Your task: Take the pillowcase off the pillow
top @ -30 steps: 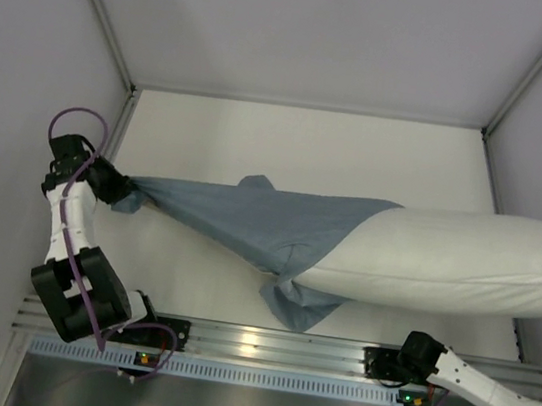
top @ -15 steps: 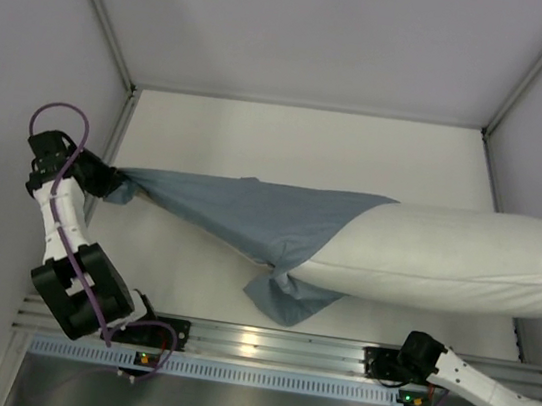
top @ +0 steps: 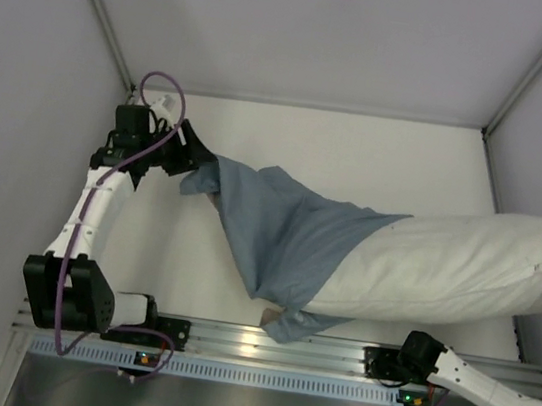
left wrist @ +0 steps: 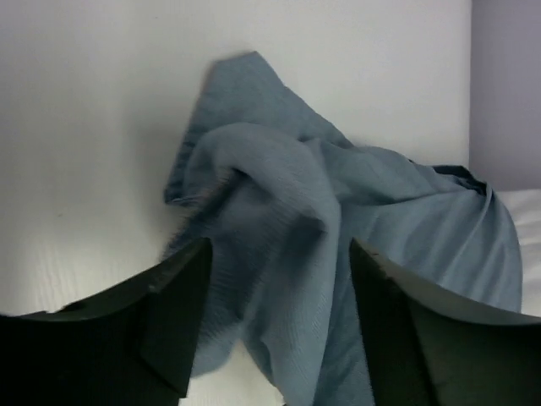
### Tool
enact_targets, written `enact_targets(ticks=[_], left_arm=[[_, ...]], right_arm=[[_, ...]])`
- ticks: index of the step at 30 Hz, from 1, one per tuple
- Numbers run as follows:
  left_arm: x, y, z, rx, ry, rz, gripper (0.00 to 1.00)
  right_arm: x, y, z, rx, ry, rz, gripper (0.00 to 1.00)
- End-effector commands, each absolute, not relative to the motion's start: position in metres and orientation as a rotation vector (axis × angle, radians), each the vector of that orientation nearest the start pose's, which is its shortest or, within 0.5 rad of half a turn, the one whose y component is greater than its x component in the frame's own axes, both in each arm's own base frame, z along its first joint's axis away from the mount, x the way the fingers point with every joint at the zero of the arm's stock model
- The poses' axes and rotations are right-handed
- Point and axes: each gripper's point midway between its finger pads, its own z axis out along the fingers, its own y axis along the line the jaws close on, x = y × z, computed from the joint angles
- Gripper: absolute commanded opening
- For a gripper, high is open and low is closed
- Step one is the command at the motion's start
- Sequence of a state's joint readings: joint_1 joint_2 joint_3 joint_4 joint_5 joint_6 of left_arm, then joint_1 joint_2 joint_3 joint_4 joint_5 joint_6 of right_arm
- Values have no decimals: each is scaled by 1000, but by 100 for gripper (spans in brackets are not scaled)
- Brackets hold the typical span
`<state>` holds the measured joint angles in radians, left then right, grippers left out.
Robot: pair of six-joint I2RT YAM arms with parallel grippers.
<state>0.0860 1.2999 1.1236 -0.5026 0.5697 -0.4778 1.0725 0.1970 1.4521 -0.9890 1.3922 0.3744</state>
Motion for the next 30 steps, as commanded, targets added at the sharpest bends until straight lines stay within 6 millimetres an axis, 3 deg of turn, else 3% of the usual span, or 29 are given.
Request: enact_targets(ticks=[1, 5, 7, 11, 14, 17, 20, 21, 24, 25, 26, 28, 30], left_arm=[[344, -105, 260, -89, 2111, -831, 75], [314, -126, 265, 33, 2077, -846, 99], [299, -140, 268, 92, 2066, -884, 99], [250, -185, 275, 315, 2012, -1045, 99], [207, -222, 270, 507, 1995, -1112, 99], [173, -243, 255, 614, 1973, -1192, 99], [153, -257, 248, 652, 1971, -1204, 99], [155, -259, 248, 625, 1968, -1182, 99], [134, -279, 249, 659, 1958, -1292, 99], [141, -284, 240, 609, 1983, -1258, 99], [132, -293, 235, 641, 1993, -1260, 99], [142, -297, 211, 583, 2056, -1139, 99], [137, -302, 198, 582, 2078, -1095, 99]], right_arm=[[117, -139, 428, 732, 1340, 301, 0], [118, -135, 429, 723, 1342, 315, 0], [119, -134, 430, 720, 1344, 312, 0], [120, -131, 430, 720, 1345, 321, 0], [120, -128, 430, 718, 1345, 337, 0], [120, -127, 432, 721, 1340, 358, 0], [120, -126, 433, 718, 1338, 381, 0], [120, -126, 433, 718, 1337, 385, 0], [119, -125, 434, 714, 1334, 405, 0], [118, -125, 434, 715, 1332, 414, 0], [118, -125, 434, 712, 1332, 416, 0], [118, -126, 434, 711, 1330, 423, 0], [117, -126, 434, 707, 1333, 423, 0]])
